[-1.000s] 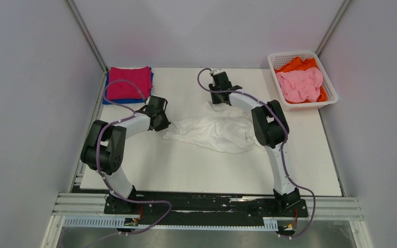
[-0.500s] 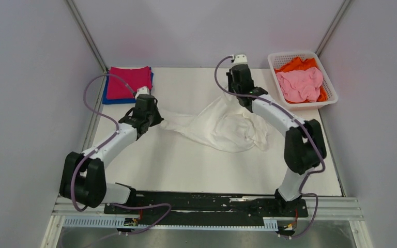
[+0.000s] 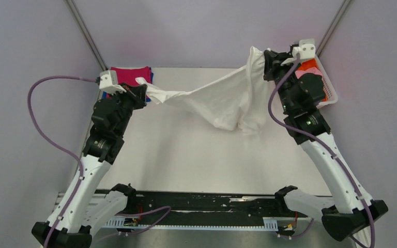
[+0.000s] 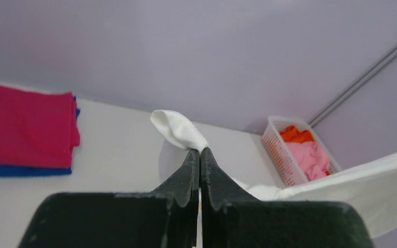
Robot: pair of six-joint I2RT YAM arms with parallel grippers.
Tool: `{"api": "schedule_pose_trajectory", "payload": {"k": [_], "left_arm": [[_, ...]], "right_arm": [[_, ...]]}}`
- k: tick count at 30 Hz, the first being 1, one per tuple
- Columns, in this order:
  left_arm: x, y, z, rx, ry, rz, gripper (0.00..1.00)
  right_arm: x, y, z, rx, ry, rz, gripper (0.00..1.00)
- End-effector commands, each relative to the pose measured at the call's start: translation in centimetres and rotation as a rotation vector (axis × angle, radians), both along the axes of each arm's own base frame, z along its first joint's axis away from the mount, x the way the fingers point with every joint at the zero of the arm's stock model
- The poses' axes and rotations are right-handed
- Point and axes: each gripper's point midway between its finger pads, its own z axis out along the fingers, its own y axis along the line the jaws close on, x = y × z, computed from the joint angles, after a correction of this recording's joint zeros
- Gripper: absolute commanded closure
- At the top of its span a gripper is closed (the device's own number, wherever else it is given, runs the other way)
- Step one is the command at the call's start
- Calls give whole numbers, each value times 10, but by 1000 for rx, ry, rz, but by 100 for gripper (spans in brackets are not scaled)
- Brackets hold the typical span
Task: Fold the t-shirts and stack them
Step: Flatten out the tshirt
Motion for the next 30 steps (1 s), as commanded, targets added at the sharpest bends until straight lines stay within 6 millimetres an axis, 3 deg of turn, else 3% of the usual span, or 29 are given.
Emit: {"api": "schedule_pose_trajectory", "payload": {"k": [1,2,3,4,5,6,7,8,9,10,11,14,18,21,24,28,30], "left_arm": [[-41,5,107,-9,-274,-45,100],[-54,9,131,-17,-325,-44,100],[-60,10,138,-6,-333,-47,100],[-75,14,163,-14,-389,-50,100],[-83,13,170,-3,-402,-67,100],[-101,17,194,-8,-457,-77,100],[-109,13,200,15,-466,-111,100],[-126,14,220,15,-512,-127,100],[-133,10,224,37,-517,-160,100],[-149,13,243,37,-564,-168,100],[-155,12,246,55,-567,-183,100],[-190,19,278,68,-658,-192,100],[-214,22,296,90,-720,-210,100],[-196,24,291,101,-682,-167,100],[-153,28,273,116,-596,-82,100],[-68,52,232,146,-394,168,100],[-5,58,188,203,-234,292,100]], "right_arm": [[-75,7,81,-13,-208,196,100],[-91,9,93,-20,-232,237,100],[-105,9,104,-21,-255,271,100],[-121,9,115,-20,-279,306,100],[-136,12,123,-26,-299,349,100],[-152,13,132,-37,-323,389,100],[-168,14,140,-15,-333,436,100],[-184,18,145,-18,-343,498,100],[-200,20,150,-23,-357,543,100],[-216,21,157,-21,-373,586,100],[-227,22,159,-27,-377,622,100],[-254,23,161,-30,-388,693,100],[-267,22,158,-26,-390,723,100],[-252,24,148,-16,-354,698,99],[-218,23,132,13,-281,615,98],[-148,16,92,49,-133,421,97],[-104,12,52,42,-26,299,97]]}}
